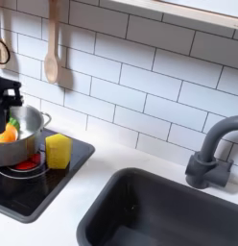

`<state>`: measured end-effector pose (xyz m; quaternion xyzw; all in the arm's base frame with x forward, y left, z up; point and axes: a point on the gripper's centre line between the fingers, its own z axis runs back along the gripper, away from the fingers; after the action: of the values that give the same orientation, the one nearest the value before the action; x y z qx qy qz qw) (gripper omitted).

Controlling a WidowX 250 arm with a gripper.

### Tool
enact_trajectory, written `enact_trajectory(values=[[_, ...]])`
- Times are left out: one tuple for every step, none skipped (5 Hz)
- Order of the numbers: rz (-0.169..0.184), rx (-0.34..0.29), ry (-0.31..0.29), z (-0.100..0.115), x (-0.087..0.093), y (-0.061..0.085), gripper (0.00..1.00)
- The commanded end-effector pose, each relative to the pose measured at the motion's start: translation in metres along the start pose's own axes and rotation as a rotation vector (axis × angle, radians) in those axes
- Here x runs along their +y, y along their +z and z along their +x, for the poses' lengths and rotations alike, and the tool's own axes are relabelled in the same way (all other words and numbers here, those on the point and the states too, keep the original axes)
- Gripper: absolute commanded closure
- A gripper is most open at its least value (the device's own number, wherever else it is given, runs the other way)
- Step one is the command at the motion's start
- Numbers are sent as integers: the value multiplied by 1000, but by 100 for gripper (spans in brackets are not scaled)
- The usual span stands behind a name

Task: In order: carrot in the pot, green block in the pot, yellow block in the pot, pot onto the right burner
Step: 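Put the green block in the pot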

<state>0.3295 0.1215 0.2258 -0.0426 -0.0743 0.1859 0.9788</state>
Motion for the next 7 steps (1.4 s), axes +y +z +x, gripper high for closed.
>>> enact_trajectory(values=[[19, -26, -5, 19, -5, -3, 100], [36, -55, 12, 25, -2, -2, 100], [31, -65, 35, 30, 5, -1, 100], [29, -67, 45, 34, 10, -2, 100], [35, -66, 61, 34, 22, -4, 100], [33, -51, 53, 35, 22, -12, 100], [35, -47, 53, 37, 24, -18, 100]])
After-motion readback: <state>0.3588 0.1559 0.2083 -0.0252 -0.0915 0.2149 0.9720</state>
